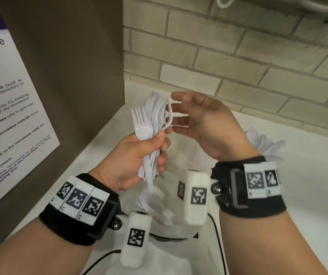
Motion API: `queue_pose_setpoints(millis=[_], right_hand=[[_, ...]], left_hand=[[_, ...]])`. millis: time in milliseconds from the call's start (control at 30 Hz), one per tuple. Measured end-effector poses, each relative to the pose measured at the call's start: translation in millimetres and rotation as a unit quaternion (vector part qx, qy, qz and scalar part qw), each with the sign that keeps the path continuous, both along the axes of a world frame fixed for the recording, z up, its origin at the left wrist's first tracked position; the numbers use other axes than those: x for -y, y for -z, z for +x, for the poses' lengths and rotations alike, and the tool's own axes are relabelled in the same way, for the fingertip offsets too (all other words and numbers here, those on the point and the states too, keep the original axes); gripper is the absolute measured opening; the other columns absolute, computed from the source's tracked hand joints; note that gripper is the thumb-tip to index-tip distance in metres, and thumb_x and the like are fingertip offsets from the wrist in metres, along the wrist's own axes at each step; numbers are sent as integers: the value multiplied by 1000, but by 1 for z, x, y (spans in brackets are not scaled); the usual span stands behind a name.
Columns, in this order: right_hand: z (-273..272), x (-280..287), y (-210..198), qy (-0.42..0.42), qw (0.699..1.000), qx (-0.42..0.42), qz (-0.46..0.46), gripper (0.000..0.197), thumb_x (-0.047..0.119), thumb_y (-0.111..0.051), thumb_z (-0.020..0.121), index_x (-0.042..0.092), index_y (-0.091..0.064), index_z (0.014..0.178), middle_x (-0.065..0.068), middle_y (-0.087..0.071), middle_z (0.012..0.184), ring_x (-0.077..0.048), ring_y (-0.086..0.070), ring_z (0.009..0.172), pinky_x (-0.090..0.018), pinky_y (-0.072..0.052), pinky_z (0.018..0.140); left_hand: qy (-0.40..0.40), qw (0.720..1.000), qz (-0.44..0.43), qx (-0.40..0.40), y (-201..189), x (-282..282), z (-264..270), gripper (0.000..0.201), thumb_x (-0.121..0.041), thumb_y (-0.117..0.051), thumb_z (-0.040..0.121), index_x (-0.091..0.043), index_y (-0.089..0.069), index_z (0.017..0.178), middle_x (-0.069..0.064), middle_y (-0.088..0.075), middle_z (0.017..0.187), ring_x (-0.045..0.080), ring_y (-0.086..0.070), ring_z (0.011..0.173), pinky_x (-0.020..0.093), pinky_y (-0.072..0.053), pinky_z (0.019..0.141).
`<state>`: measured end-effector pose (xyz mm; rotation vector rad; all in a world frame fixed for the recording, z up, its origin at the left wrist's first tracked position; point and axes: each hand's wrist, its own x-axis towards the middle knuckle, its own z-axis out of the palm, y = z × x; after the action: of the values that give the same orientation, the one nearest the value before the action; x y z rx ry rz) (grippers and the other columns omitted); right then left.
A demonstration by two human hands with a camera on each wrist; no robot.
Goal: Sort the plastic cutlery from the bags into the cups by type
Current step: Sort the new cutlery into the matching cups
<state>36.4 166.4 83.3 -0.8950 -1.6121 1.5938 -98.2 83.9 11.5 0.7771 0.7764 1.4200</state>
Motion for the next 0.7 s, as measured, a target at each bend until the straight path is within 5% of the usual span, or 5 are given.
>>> queue_pose_setpoints(millis=[167,333,500,600,700], right_hand=[[8,23,20,99,987,71,107,26,26,-75,82,11,-64,100,-3,-71,87,-23,-71,81,-40,-59,78],[10,25,32,151,984,54,76,9,13,-61,92,12,-61,83,-10,-71,81,-18,-67,69,-35,-58,71],[10,22,26,237,969,-39,61,10,12,-47,98,18,-50,91,-7,-65,77,-24,-70,63,-43,-60,70],[12,18,22,239,968,-60,48,13,10,-49,96,22,-47,91,-4,-52,73,-14,-51,41,-33,-51,45],[10,13,30,204,977,34,54,20,26,-69,84,19,-54,95,-1,-54,72,-13,-45,49,-26,-38,45]], left_hand=[[3,999,-5,-52,2,-3,8,18,-27,-59,85,-15,-64,97,4,-55,77,18,-51,61,32,-45,58],[-19,997,-37,-71,4,-1,18,22,-30,-63,88,-12,-64,100,5,-63,79,19,-56,60,31,-48,56],[-64,985,-60,-151,2,-5,22,13,-25,-54,95,-16,-63,97,-2,-68,75,17,-64,57,30,-52,55],[-84,972,-59,-211,2,-8,23,12,-27,-56,96,-18,-63,99,-2,-68,78,15,-65,60,33,-52,59],[-104,962,-52,-247,3,-11,23,10,-25,-57,95,-18,-63,98,-3,-67,78,12,-63,56,30,-50,55]])
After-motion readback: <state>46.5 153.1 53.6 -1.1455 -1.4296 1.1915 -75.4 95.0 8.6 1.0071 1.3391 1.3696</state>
